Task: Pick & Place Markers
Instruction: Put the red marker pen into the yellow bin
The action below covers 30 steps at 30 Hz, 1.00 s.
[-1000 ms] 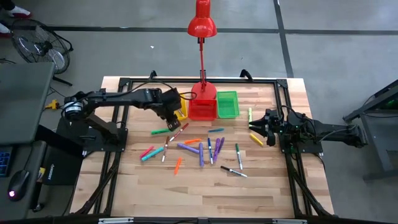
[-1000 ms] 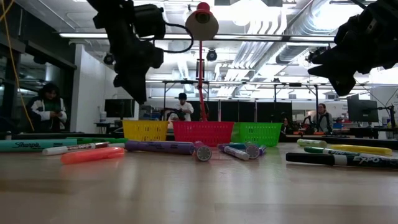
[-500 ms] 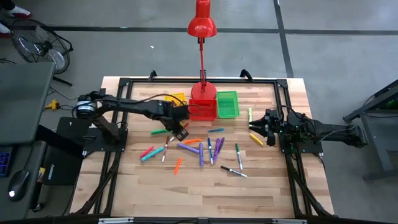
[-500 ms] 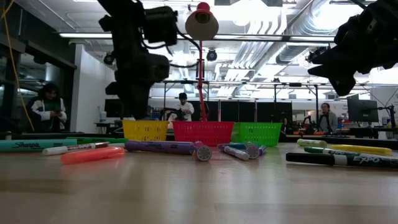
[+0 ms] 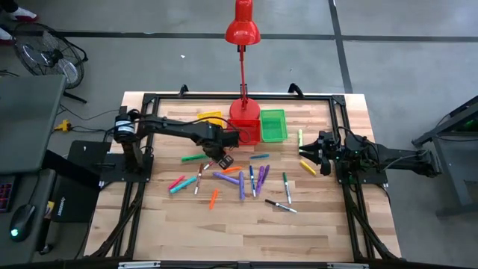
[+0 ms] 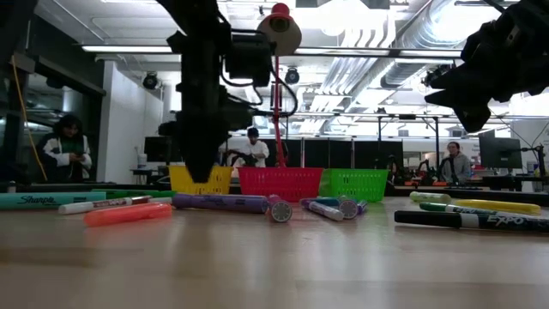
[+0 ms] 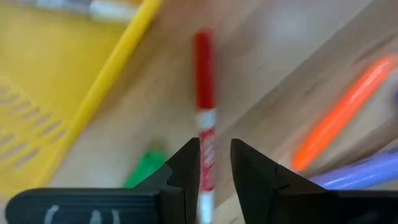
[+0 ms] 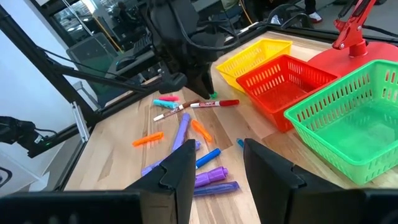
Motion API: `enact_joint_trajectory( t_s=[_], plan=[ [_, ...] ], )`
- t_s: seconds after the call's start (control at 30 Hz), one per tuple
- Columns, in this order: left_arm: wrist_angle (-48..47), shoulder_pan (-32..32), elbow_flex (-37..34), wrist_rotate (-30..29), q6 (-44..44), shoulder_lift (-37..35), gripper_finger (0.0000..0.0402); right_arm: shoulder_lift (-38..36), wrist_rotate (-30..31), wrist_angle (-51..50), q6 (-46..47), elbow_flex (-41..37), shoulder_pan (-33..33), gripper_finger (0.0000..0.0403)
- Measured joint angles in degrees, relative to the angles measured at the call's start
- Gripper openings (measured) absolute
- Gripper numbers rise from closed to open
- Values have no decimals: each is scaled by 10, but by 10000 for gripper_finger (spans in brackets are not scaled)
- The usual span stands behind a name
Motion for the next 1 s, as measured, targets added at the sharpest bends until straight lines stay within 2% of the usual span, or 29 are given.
enact_joint_trajectory(
  t_s=[0.3, 0.67, 1.0],
  plan=[
    [-9, -8, -1, 16, 2, 14, 90, 0, 0, -1, 0, 0, 0, 124],
    [-34, -10, -1, -1, -11, 14, 182, 0, 0, -1, 0, 0, 0, 124],
    [-22, -22, -1, 18, -6, 49, 188, 0, 0, -1, 0, 0, 0, 124]
  ],
)
